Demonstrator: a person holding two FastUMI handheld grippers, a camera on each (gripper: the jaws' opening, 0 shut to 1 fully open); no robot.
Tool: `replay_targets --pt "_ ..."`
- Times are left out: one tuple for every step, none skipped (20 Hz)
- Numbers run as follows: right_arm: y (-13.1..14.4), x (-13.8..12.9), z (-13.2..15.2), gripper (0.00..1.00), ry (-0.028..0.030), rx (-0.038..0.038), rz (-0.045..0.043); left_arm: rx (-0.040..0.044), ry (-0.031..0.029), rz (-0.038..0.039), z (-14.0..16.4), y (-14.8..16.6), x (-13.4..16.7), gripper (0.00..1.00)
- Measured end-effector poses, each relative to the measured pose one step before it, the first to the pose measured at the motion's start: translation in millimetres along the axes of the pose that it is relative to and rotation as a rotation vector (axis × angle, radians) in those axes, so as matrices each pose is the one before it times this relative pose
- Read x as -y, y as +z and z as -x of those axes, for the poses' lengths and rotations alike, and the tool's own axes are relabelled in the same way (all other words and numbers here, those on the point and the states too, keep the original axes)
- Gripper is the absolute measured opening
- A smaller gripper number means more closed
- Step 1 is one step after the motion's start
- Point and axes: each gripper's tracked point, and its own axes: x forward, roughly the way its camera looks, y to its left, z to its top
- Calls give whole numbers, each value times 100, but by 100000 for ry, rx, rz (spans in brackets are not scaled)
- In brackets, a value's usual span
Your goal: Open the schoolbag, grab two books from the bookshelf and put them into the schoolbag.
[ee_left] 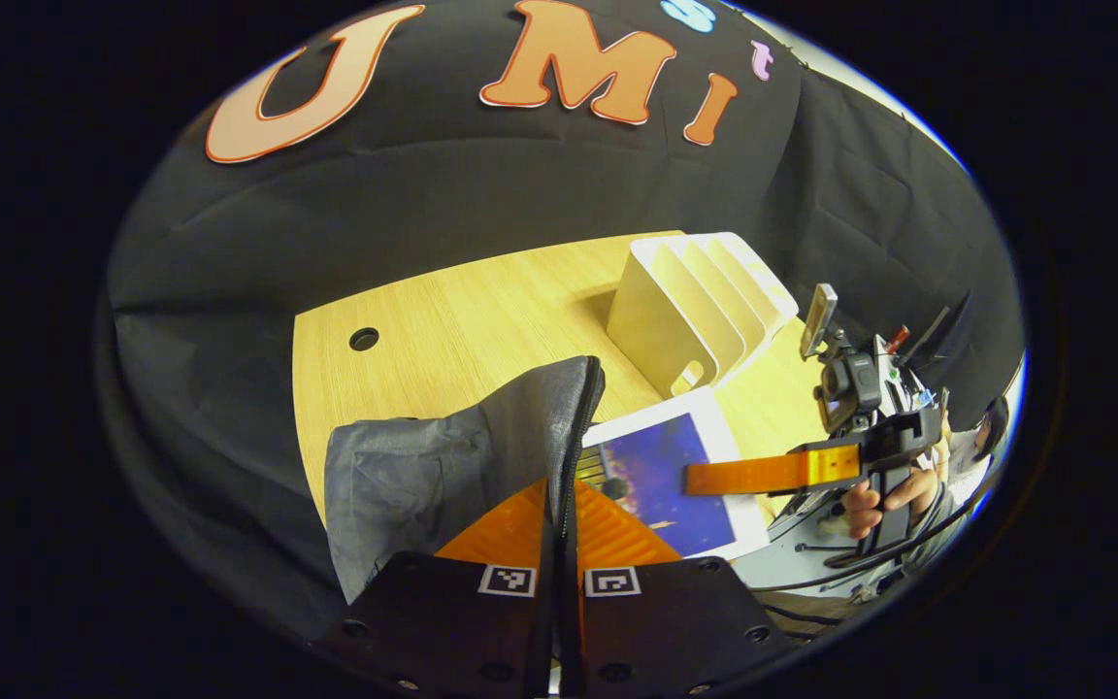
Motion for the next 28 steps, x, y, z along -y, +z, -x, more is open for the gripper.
replay_targets --pt "-7 -81 -585 29 779 148 -255 325 -410 -501 96 162 278 4" --pt "12 65 -615 29 -11 174 -397 361 -318 -485 -94 0 223 4" --pt "144 -155 -501 29 670 941 -172 38 -586 -181 -210 206 222 5" --pt "-141 176 -385 29 2 193 674 343 -304 193 4 44 235 4" --pt "157 120 -444 29 473 854 -974 129 -782 410 -155 104 363 4" --pt "-13 185 -455 29 -132 720 -1271 83 -574 -321 -81 -133 332 4" --pt "100 35 -547 30 650 733 -1089 91 -321 -587 -170 158 349 5" --pt "-264 -38 -491 29 99 546 -277 -95 -112 -317 -96 -30 347 5" --pt "-149 -139 -503 29 618 499 104 -23 -330 -347 -89 126 551 5" --pt "-264 -39 -445 29 -3 469 858 -195 -217 -435 -153 -148 276 5" --pt "-160 -63 -564 29 9 242 317 -91 -309 -256 -249 -12 278 5" --pt "-158 64 -425 30 -427 240 418 -277 -182 -272 -142 -153 114 5" --pt "-195 -19 -488 30 -184 -1450 -103 10 365 122 -2 79 -44 4" --pt "-390 256 -424 32 -2068 -2499 -410 -88 79 248 60 -181 -94 4" --pt "-169 655 -178 34 -5164 -2354 443 204 869 22 24 -136 -350 5" --pt "63 1093 428 43 -5996 -921 2616 -94 509 260 -70 -218 -380 5" --pt "659 845 371 49 -4759 1323 4975 -441 149 128 -148 -334 -207 4" --pt "338 454 418 55 -3277 496 4061 -744 273 507 -207 -306 -149 5" --pt "480 111 528 60 -812 1134 2454 -490 -327 275 -264 -247 115 5" --pt "424 -231 831 74 563 1367 1159 -587 524 133 -302 -386 72 6" --pt "583 -128 789 81 886 1354 842 -333 755 -248 -131 -388 239 8" --pt "587 327 728 91 -665 1335 1503 -184 963 -300 -166 -321 271 11" --pt "536 566 603 94 -1392 1181 2279 -651 133 131 -50 -310 604 12" --pt "435 566 654 97 -1405 1036 2436 -141 -314 -182 -221 -123 715 14" --pt "586 438 740 97 -488 1267 2004 -28 219 66 -169 133 720 14" --pt "523 417 977 98 -384 373 1632 181 395 418 -131 -133 741 24" --pt "648 499 1010 98 -39 658 1410 -162 -183 929 -121 42 866 29" --pt "537 523 979 98 -148 457 1932 -115 -526 1278 -394 112 1184 48"
